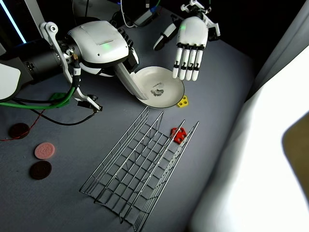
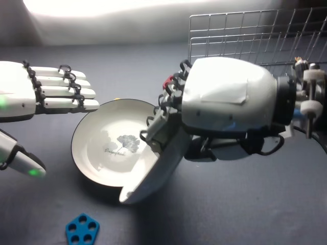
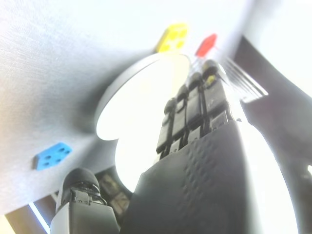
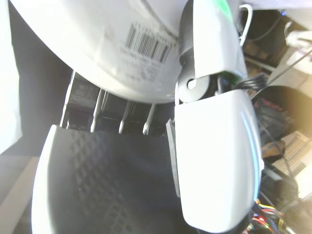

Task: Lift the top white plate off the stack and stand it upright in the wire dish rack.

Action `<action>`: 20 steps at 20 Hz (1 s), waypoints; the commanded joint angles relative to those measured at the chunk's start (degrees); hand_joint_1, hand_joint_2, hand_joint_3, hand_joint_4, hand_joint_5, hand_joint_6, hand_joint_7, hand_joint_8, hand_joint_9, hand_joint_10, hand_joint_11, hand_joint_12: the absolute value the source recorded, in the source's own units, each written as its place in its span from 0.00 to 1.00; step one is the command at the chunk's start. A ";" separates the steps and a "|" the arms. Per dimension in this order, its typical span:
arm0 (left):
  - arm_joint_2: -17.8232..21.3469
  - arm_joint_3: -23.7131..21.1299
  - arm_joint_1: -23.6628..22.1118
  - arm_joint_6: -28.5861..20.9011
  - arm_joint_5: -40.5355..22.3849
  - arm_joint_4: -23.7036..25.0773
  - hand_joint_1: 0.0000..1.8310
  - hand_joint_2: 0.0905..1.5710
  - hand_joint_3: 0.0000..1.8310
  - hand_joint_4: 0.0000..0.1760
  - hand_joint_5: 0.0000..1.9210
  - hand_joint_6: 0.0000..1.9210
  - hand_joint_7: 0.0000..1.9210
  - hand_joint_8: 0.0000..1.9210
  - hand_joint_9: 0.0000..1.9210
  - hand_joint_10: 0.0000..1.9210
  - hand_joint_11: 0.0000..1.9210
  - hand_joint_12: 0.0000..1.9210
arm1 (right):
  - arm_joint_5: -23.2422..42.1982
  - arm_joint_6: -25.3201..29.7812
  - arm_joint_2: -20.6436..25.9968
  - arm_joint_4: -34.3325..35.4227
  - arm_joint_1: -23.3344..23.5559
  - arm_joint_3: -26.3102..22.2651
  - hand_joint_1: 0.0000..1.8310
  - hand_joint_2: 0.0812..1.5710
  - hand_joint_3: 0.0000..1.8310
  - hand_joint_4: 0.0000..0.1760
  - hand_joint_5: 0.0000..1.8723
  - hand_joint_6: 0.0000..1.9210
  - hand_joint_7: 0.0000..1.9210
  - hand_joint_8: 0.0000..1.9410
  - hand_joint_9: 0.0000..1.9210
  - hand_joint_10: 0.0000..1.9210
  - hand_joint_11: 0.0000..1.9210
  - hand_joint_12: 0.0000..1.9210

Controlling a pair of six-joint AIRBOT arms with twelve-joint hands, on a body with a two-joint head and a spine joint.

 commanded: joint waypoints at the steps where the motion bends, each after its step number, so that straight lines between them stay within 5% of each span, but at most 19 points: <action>1: 0.81 0.38 -0.94 -0.25 -4.15 -4.12 0.06 0.59 0.00 0.00 0.01 0.00 0.02 0.00 0.02 0.00 0.03 0.01 | 6.75 0.69 0.84 3.50 1.44 -0.26 0.82 0.63 0.00 0.00 0.55 0.45 0.61 0.20 0.63 0.29 0.56 0.65; 5: 1.64 2.42 0.40 -0.24 -5.26 -4.74 0.05 0.59 0.00 0.00 0.02 0.00 0.03 0.00 0.03 0.01 0.04 0.01 | 6.82 3.06 1.55 4.24 5.07 -0.87 0.82 0.64 0.00 0.00 0.54 0.48 0.58 0.25 0.59 0.35 0.54 0.67; 9: 2.41 3.90 2.73 -0.07 -6.11 -6.10 0.05 0.59 0.00 0.00 0.02 0.00 0.03 0.00 0.03 0.00 0.03 0.01 | 7.27 7.14 2.82 6.24 7.19 -0.69 0.82 0.64 0.00 0.00 0.56 0.44 0.61 0.19 0.60 0.34 0.54 0.67; 20: 4.28 4.77 5.27 1.81 -6.91 -10.27 0.05 0.58 0.00 0.00 0.03 0.01 0.03 0.00 0.03 0.01 0.04 0.01 | 12.12 19.17 4.25 8.78 8.55 2.91 0.82 0.63 0.00 0.00 0.56 0.44 0.61 0.19 0.61 0.32 0.55 0.65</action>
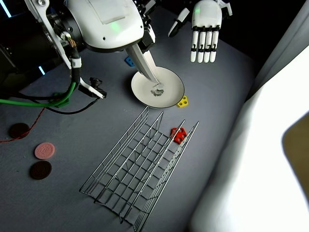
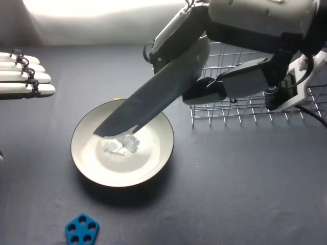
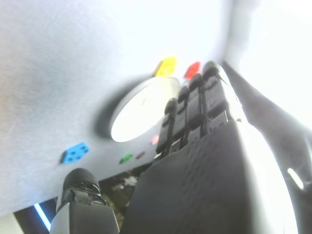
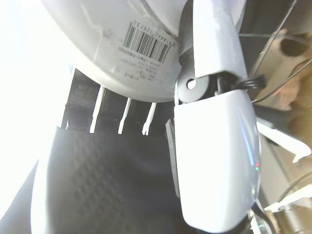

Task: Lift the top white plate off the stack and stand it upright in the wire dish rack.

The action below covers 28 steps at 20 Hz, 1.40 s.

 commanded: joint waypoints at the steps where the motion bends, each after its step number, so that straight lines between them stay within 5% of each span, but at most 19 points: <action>1: 0.18 0.64 -0.96 0.85 -3.61 -4.12 0.06 0.58 0.00 0.00 0.03 0.01 0.04 0.01 0.03 0.00 0.05 0.02 | 9.10 0.86 0.81 4.63 1.12 -0.02 0.82 0.64 0.00 0.00 0.56 0.45 0.60 0.20 0.60 0.33 0.55 0.66; 3: -0.04 1.13 -0.85 3.99 -4.50 -3.24 0.06 0.58 0.00 0.00 0.03 0.01 0.04 0.01 0.04 0.01 0.05 0.02 | 9.94 0.83 1.07 6.73 1.12 0.18 0.82 0.65 0.00 0.00 0.53 0.49 0.56 0.29 0.57 0.38 0.54 0.68; 12: -1.51 5.22 0.25 14.01 -8.08 -0.30 0.04 0.58 0.00 0.00 0.04 0.00 0.05 0.00 0.05 0.00 0.06 0.02 | 13.71 9.13 0.99 11.80 1.11 4.77 0.82 0.65 0.00 0.00 0.53 0.47 0.55 0.30 0.58 0.38 0.54 0.67; 15: -2.29 6.39 -0.29 15.05 -8.12 0.41 0.03 0.59 0.00 0.00 0.03 0.00 0.04 0.00 0.04 0.00 0.03 0.01 | 16.13 15.71 0.58 9.80 0.80 7.04 0.82 0.63 0.00 0.00 0.55 0.42 0.62 0.18 0.63 0.31 0.57 0.65; 19: -2.35 6.24 -0.35 16.83 -8.74 -0.29 0.03 0.59 0.00 0.00 0.03 0.00 0.03 0.00 0.04 0.00 0.04 0.01 | 16.67 20.52 0.37 9.46 0.76 9.46 0.82 0.64 0.00 0.00 0.53 0.46 0.63 0.15 0.63 0.30 0.55 0.67; 23: -2.30 5.91 -0.43 16.98 -9.37 -0.56 0.04 0.59 0.00 0.00 0.03 0.00 0.03 0.00 0.04 0.00 0.04 0.01 | 16.74 23.84 0.36 9.40 0.75 11.67 0.82 0.66 0.00 0.00 0.51 0.53 0.55 0.28 0.58 0.37 0.53 0.69; 28: -2.12 5.57 -0.20 16.88 -10.35 -0.59 0.05 0.58 0.00 0.00 0.03 0.00 0.04 0.00 0.04 0.00 0.04 0.01 | 16.70 28.72 0.24 9.98 0.21 13.66 0.82 0.65 0.00 0.00 0.50 0.52 0.56 0.26 0.60 0.36 0.52 0.72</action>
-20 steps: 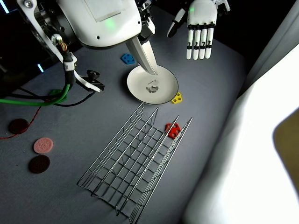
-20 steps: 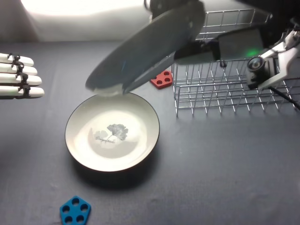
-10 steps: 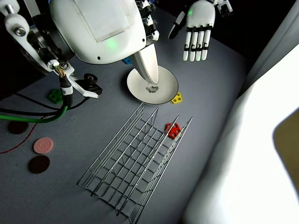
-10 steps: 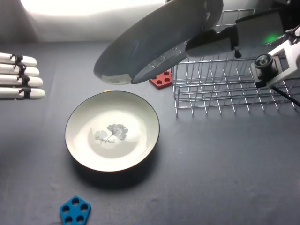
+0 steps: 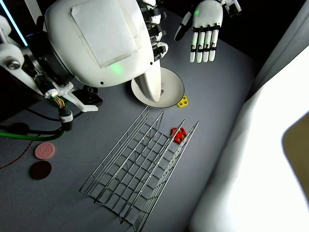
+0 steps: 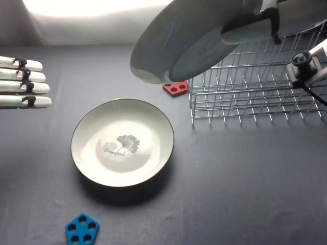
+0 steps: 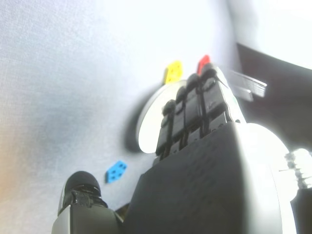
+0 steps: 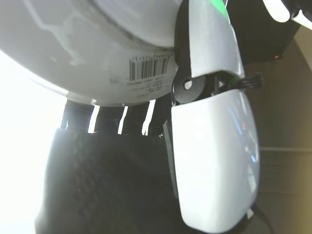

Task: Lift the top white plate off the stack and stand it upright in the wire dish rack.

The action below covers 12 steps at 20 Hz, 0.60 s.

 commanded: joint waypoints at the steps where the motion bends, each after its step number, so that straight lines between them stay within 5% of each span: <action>1: 0.68 -0.32 -0.97 0.34 -3.48 -4.68 0.05 0.59 0.00 0.00 0.03 0.00 0.03 0.00 0.04 0.00 0.04 0.01 | 6.78 1.55 0.68 5.44 0.66 0.42 0.81 0.66 0.00 0.00 0.50 0.54 0.55 0.28 0.58 0.38 0.51 0.72; 3: 0.68 -0.34 -0.93 0.04 -3.52 -4.68 0.04 0.59 0.00 0.00 0.03 0.00 0.04 0.00 0.04 0.00 0.04 0.01 | 6.35 2.91 0.68 5.84 0.65 1.35 0.81 0.66 0.00 0.00 0.49 0.53 0.54 0.31 0.58 0.40 0.50 0.74; 9: 1.00 -1.37 -0.92 -0.87 -3.43 -4.79 0.06 0.59 0.00 0.00 0.03 0.00 0.03 0.00 0.04 0.00 0.04 0.01 | 6.34 7.65 0.51 7.18 -0.03 3.98 0.82 0.64 0.00 0.00 0.53 0.47 0.61 0.20 0.64 0.29 0.53 0.67; 12: 1.53 -2.63 -0.85 -0.99 -3.13 -5.09 0.05 0.59 0.00 0.00 0.03 0.00 0.03 0.00 0.04 0.00 0.04 0.01 | 6.33 8.12 0.59 7.53 -0.37 4.64 0.82 0.64 0.00 0.00 0.53 0.46 0.63 0.15 0.63 0.31 0.53 0.70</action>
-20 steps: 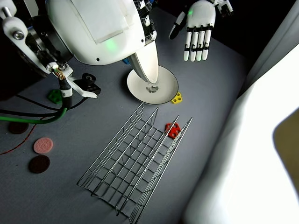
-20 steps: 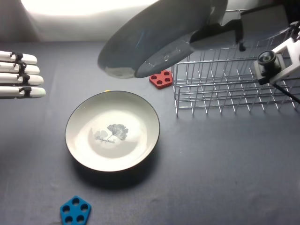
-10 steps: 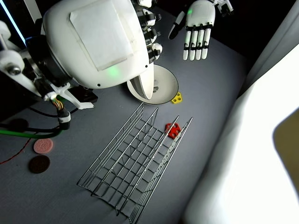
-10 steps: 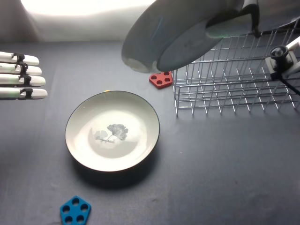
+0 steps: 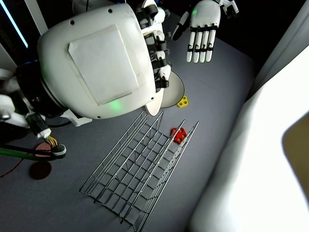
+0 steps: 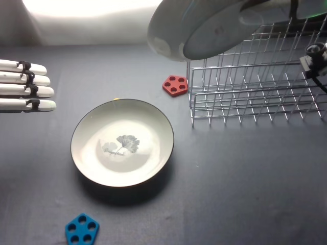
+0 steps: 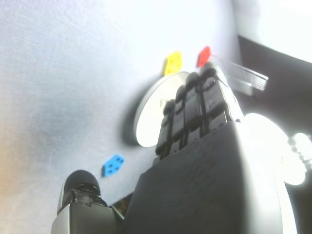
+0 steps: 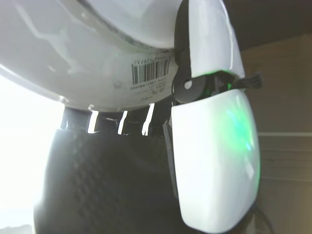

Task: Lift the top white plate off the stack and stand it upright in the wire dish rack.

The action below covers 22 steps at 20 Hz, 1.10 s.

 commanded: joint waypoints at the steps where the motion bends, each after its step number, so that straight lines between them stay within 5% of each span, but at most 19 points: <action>1: 0.84 -0.28 -0.91 0.13 -3.13 -4.78 0.05 0.59 0.00 0.00 0.03 0.00 0.04 0.00 0.04 0.00 0.05 0.01 | 6.61 1.70 0.70 5.77 0.23 0.60 0.82 0.64 0.00 0.00 0.53 0.47 0.63 0.15 0.63 0.30 0.54 0.69; 6: 0.82 -0.58 -1.43 -0.30 -2.45 -4.96 0.05 0.59 0.00 0.00 0.04 0.00 0.05 0.00 0.05 0.00 0.06 0.01 | 5.70 2.60 0.91 8.01 -1.91 1.90 0.82 0.65 0.00 0.00 0.51 0.50 0.59 0.23 0.60 0.34 0.52 0.70; 11: 0.90 -0.85 -1.56 -0.60 -2.37 -5.09 0.04 0.59 0.00 0.00 0.03 0.00 0.03 0.00 0.04 0.00 0.04 0.01 | 4.10 5.86 0.86 8.56 -3.37 3.29 0.82 0.63 0.00 0.00 0.53 0.45 0.66 0.10 0.64 0.29 0.54 0.69; 18: 1.06 -0.78 -1.55 -0.85 -2.58 -5.54 0.04 0.59 0.00 0.00 0.03 0.00 0.04 0.00 0.05 0.00 0.06 0.02 | 1.45 6.16 0.73 10.33 -4.12 4.87 0.82 0.64 0.00 0.00 0.51 0.47 0.63 0.14 0.62 0.32 0.53 0.70; 19: 1.06 -0.76 -1.55 -0.85 -2.59 -5.54 0.05 0.59 0.00 0.00 0.04 0.00 0.05 0.00 0.05 0.00 0.05 0.01 | 1.15 6.16 0.78 10.69 -4.30 4.87 0.77 0.65 0.00 0.00 0.52 0.50 0.61 0.23 0.62 0.39 0.57 0.41; 22: 1.06 -0.90 -1.54 -1.09 -2.59 -5.53 0.05 0.59 0.00 0.00 0.04 0.00 0.05 0.00 0.05 0.00 0.05 0.01 | -0.15 6.17 0.83 11.40 -4.79 4.99 0.76 0.65 0.00 0.00 0.51 0.52 0.59 0.28 0.61 0.43 0.61 0.27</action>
